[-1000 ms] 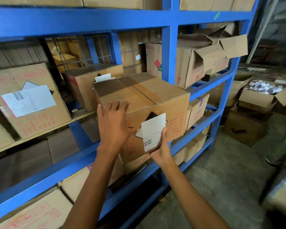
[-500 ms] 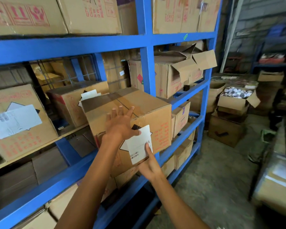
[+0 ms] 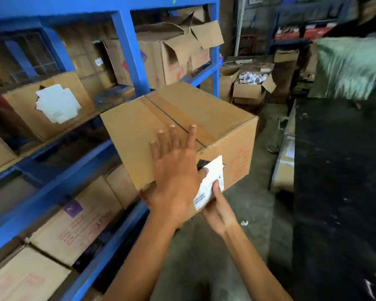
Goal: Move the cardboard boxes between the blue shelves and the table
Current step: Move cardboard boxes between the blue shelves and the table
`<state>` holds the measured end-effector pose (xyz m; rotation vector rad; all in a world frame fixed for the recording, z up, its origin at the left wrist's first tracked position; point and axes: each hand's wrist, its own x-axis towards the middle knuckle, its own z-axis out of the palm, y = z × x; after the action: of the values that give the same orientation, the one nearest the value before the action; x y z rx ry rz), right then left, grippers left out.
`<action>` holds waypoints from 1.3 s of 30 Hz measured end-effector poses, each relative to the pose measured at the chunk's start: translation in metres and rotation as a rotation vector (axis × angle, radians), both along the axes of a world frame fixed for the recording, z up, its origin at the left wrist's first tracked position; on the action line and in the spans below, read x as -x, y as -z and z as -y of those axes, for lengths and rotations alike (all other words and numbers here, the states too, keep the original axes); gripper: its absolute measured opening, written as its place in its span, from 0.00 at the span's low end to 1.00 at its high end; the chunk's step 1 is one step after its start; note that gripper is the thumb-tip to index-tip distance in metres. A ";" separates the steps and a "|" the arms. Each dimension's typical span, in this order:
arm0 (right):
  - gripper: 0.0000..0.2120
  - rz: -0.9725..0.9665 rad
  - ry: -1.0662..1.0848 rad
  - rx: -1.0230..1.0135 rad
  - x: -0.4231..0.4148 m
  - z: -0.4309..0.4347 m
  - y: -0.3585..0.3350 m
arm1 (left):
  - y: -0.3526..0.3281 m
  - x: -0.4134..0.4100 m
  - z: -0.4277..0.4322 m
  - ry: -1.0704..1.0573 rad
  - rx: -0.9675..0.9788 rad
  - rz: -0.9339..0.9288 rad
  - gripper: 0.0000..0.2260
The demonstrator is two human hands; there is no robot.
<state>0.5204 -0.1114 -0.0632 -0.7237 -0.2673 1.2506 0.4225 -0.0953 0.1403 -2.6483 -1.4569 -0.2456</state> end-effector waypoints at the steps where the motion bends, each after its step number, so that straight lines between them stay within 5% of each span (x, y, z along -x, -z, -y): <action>1: 0.33 0.039 0.069 0.013 -0.015 0.020 0.000 | 0.005 -0.011 0.012 0.042 0.015 0.031 0.47; 7: 0.31 0.221 0.395 0.053 -0.104 0.134 -0.009 | 0.025 -0.087 0.061 0.356 0.120 0.190 0.47; 13: 0.27 0.510 0.775 0.177 -0.165 0.249 -0.038 | 0.038 -0.167 0.101 0.663 0.440 0.471 0.43; 17: 0.38 0.711 0.956 0.439 -0.189 0.317 -0.061 | 0.044 -0.225 0.131 0.743 0.637 0.613 0.20; 24: 0.45 1.177 1.132 0.998 -0.214 0.397 -0.092 | 0.053 -0.318 0.160 0.833 0.919 0.797 0.31; 27: 0.53 1.267 1.120 1.238 -0.227 0.414 -0.104 | 0.061 -0.360 0.161 0.947 0.955 0.728 0.48; 33: 0.52 1.448 0.970 1.612 -0.242 0.421 -0.114 | 0.101 -0.436 0.165 1.282 1.083 0.398 0.60; 39: 0.50 1.481 0.756 1.963 -0.279 0.385 -0.112 | 0.150 -0.491 0.172 1.420 1.289 0.194 0.56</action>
<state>0.7998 -0.4968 0.0485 -2.9837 0.2016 -0.4300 0.9132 -0.2674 -0.0094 -4.1062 1.0388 0.5685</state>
